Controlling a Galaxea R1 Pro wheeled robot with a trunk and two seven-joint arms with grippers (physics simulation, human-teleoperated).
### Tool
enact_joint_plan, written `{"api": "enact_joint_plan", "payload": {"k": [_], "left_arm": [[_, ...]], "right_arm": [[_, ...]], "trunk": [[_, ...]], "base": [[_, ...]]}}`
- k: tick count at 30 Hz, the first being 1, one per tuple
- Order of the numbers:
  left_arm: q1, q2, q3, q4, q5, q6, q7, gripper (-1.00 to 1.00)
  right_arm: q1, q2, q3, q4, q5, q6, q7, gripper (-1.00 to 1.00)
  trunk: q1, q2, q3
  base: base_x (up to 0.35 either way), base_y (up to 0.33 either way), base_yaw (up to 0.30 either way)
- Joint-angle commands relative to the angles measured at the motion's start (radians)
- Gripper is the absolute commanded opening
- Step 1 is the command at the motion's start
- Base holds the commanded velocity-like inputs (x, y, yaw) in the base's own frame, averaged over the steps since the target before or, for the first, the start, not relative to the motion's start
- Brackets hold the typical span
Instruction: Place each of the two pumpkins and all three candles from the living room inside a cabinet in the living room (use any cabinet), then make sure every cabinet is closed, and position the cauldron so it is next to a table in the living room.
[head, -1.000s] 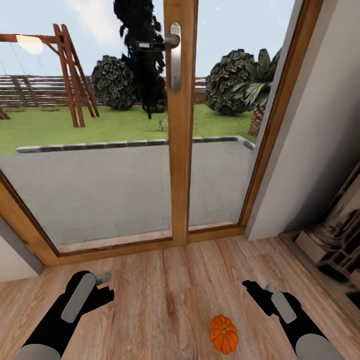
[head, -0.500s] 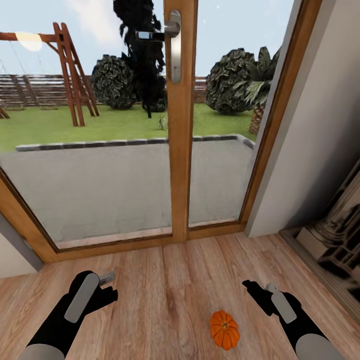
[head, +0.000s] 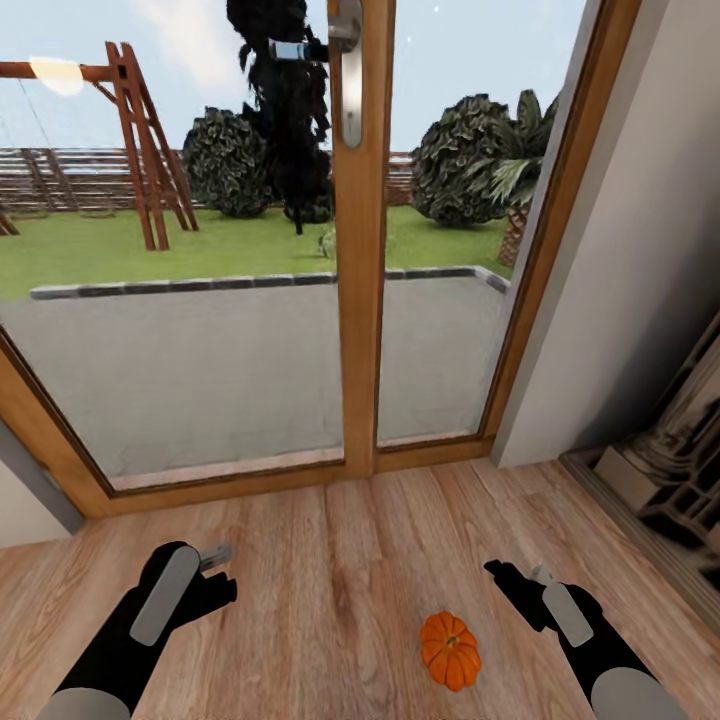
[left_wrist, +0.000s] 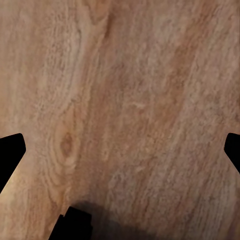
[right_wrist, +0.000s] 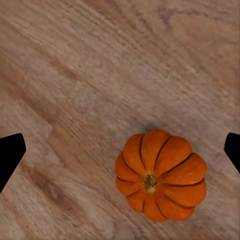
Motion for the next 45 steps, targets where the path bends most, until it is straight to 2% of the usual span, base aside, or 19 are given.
{"api": "enact_joint_plan", "payload": {"k": [1,3,16,40,42,45], "left_arm": [[-0.001,-0.001,-0.003,-0.001,0.010,0.001,0.010,1.00],[-0.001,-0.006,-0.003,-0.001,0.010,0.001,0.010,1.00],[0.000,-0.016,-0.003,0.000,0.008,0.000,0.010,1.00],[0.000,-0.017,-0.003,0.000,0.003,0.000,0.010,1.00],[0.000,-0.017,-0.003,0.000,0.002,0.000,0.010,1.00],[0.000,-0.017,-0.003,0.000,0.001,0.000,0.010,1.00]], "right_arm": [[0.000,0.000,-0.001,-0.002,-0.011,0.005,-0.008,1.00],[0.000,0.000,-0.001,-0.002,-0.011,0.005,-0.007,1.00],[0.000,0.000,-0.001,-0.002,-0.011,0.005,-0.005,1.00],[0.000,-0.003,-0.004,-0.002,-0.012,0.005,0.000,1.00],[0.000,-0.004,-0.011,-0.002,-0.012,0.006,0.005,1.00],[0.000,-0.006,-0.055,-0.001,-0.012,0.008,0.033,1.00]], "trunk": [[0.004,-0.008,-0.004],[0.011,-0.022,-0.010],[0.018,-0.025,-0.061],[0.028,-0.031,-0.153],[0.029,-0.032,-0.161],[0.031,-0.032,-0.173]], "base": [[0.000,0.000,0.000],[0.000,0.000,0.000],[0.000,0.000,0.000],[0.000,0.000,0.000],[0.000,0.000,0.000],[0.000,0.000,0.000]]}}
